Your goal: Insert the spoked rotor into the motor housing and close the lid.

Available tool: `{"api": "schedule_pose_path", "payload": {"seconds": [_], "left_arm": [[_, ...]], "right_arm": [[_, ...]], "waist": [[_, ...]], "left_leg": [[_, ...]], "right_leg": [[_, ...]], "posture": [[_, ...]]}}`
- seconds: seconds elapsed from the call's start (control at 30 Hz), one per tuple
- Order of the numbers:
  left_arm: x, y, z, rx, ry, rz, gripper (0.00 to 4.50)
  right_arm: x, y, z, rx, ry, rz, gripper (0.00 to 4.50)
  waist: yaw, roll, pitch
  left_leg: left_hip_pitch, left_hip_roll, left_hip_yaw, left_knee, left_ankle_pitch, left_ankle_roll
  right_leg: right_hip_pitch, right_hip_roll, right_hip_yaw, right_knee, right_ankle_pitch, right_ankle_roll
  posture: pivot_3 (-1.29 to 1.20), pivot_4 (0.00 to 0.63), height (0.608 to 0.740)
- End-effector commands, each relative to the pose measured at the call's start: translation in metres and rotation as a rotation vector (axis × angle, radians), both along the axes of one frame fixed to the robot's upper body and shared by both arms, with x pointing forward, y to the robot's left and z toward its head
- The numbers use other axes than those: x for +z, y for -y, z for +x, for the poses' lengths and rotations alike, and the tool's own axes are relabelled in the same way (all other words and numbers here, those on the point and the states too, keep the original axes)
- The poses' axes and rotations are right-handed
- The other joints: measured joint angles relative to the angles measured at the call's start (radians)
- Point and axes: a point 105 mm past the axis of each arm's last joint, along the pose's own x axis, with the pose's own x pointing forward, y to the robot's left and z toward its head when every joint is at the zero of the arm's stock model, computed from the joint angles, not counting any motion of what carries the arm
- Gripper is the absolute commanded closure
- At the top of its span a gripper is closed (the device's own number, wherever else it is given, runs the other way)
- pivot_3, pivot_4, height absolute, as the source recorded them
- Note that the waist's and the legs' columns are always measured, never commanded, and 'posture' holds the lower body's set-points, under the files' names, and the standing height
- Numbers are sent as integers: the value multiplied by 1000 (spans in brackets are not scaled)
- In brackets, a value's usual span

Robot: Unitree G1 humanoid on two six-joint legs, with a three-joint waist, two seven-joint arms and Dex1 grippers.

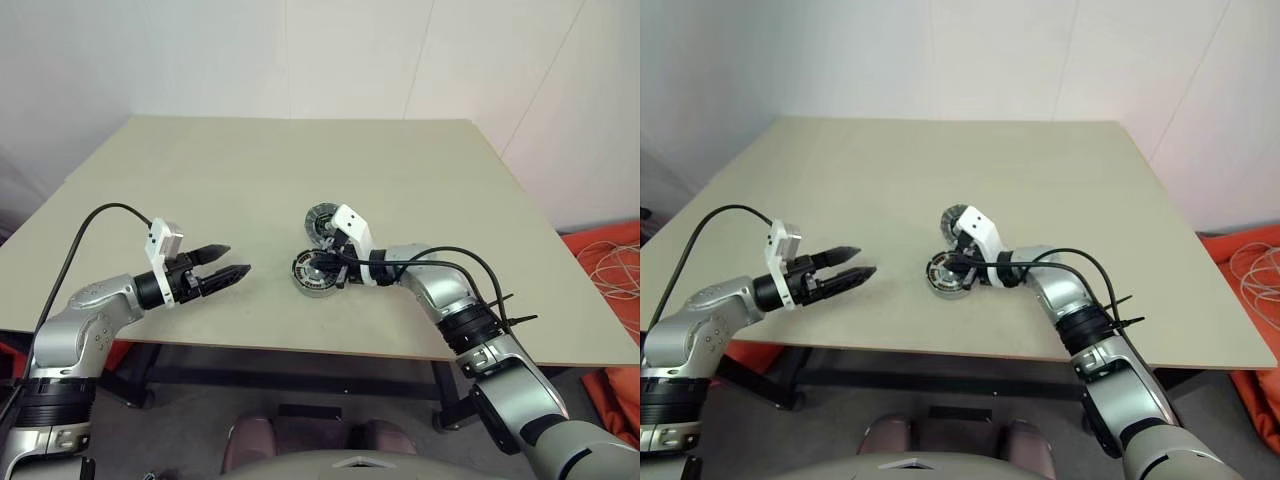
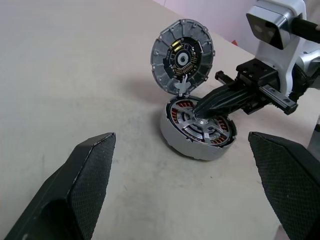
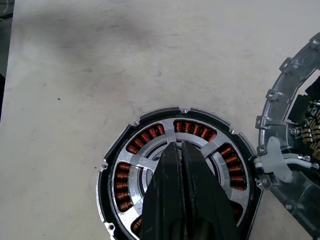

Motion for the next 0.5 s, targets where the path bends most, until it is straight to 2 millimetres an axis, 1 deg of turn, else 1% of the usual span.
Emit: {"api": "schedule_pose_path", "payload": {"seconds": [0.03,0.13,0.3,0.4,0.5], "left_arm": [[14,1,0,-24,52,6,0],[12,2,0,-28,56,10,0],[11,5,1,-36,51,2,0],[9,6,1,-39,50,1,0],[8,7,-1,-44,48,1,0]], "right_arm": [[17,2,4,-18,-4,63,4456],[36,7,4,-20,3,103,4456],[51,29,-4,-30,-27,112,4456],[58,41,-8,-51,-77,155,4456],[58,57,-7,-100,-105,162,4456]], "waist": [[0,0,0],[1,0,1],[2,0,1],[2,0,1],[2,0,1]], "left_leg": [[0,0,0,0,0,0],[0,0,-2,0,0,0],[-1,0,-3,0,0,0],[-1,0,-2,-1,0,0],[-2,0,-2,-2,0,0]], "right_leg": [[0,0,0,0,0,0],[0,0,0,-1,0,0],[0,0,0,-1,0,0],[0,0,0,-1,0,0],[-1,0,0,-1,0,0]], "posture": [[0,0,740],[0,0,740],[0,0,740],[0,0,740],[0,0,740]]}}
